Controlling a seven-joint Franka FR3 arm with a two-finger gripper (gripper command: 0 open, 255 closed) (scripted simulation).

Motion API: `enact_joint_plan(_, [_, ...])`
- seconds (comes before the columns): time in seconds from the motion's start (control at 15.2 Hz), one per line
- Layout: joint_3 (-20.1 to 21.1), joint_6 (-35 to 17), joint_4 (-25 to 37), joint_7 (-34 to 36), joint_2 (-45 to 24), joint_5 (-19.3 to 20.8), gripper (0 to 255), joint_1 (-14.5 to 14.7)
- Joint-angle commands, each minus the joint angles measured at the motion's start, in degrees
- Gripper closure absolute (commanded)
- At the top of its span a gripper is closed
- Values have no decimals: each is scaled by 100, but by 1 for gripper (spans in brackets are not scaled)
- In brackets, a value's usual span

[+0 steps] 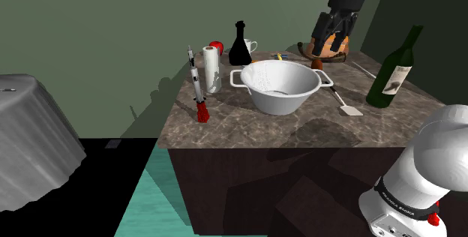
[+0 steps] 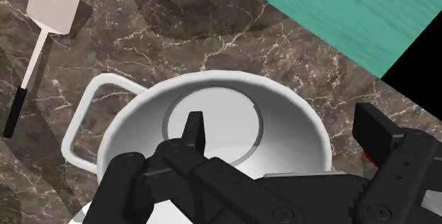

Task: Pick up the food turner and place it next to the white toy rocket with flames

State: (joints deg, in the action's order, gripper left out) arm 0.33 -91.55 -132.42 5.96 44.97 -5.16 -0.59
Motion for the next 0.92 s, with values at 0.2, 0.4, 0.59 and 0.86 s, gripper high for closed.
enact_joint_plan(0.2, [-167, -380, -313, 0, -83, 168, 0, -212])
enact_joint_plan(0.4, [-343, -769, -591, 6, -205, 336, 0, -432])
enact_joint_plan(0.59, [-525, -1167, -834, 16, -366, 504, 0, -657])
enact_joint_plan(0.86, [-779, -1712, -1100, 35, -644, 722, 0, -963])
